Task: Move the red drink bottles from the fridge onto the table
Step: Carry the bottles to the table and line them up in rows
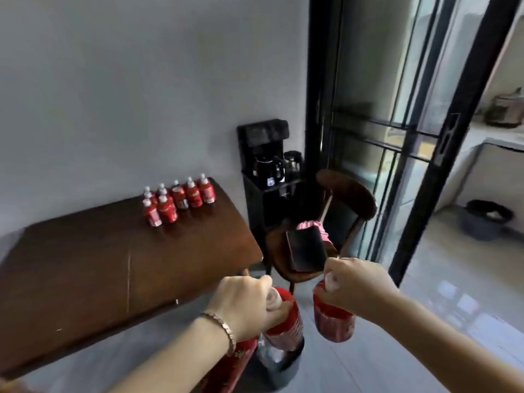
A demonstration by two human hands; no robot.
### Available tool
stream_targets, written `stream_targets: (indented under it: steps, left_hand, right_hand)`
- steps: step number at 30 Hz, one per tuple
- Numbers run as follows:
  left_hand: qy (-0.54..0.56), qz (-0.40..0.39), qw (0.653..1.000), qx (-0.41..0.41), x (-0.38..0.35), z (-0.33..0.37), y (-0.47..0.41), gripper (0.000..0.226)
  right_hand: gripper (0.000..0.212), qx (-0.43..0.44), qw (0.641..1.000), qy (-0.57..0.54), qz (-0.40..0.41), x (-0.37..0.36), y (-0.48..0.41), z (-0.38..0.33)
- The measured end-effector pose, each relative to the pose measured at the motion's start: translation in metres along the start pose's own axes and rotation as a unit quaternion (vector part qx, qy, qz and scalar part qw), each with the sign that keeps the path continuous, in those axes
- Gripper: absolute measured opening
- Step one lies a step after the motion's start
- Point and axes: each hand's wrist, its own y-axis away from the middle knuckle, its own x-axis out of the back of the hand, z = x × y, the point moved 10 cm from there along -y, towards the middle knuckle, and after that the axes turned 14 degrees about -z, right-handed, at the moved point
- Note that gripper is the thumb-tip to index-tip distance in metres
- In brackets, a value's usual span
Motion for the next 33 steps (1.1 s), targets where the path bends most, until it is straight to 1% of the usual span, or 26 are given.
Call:
stream_targets:
  steps: [4, 8, 12, 17, 22, 25, 29, 33]
  left_hand:
    - [0.029, 0.012, 0.994, 0.1, 0.002, -0.112, -0.011, 0.046]
    - [0.036, 0.012, 0.983, 0.181, -0.008, -0.203, -0.036, 0.049]
    - [0.045, -0.012, 0.966, 0.256, -0.021, -0.289, -0.062, 0.048]
    - [0.075, -0.056, 0.947, 0.307, -0.041, -0.387, -0.089, 0.046]
    - [0.097, -0.093, 0.935, 0.329, -0.076, -0.478, -0.116, 0.042]
    - [0.091, -0.106, 0.941, 0.308, -0.099, -0.524, -0.139, 0.044]
    - [0.104, -0.135, 0.945, 0.279, -0.13, -0.58, -0.172, 0.052]
    - [0.12, -0.129, 0.956, 0.236, -0.15, -0.618, -0.205, 0.047]
  right_hand:
    - [0.029, 0.057, 0.998, -0.009, 0.0, 0.005, -0.099, -0.065]
    - [0.035, 0.102, 0.995, 0.002, 0.005, 0.002, -0.197, -0.114]
    - [0.035, 0.14, 0.99, 0.0, -0.032, -0.005, -0.292, -0.159]
    - [0.031, 0.153, 0.985, 0.0, -0.083, -0.016, -0.393, -0.208]
    - [0.033, 0.124, 0.984, -0.028, -0.125, -0.04, -0.479, -0.24]
    - [0.031, 0.082, 0.983, -0.054, -0.155, -0.064, -0.523, -0.253]
    - [0.027, 0.013, 0.978, -0.108, -0.18, -0.089, -0.577, -0.267]
    - [0.024, -0.038, 0.967, -0.166, -0.191, -0.108, -0.634, -0.281]
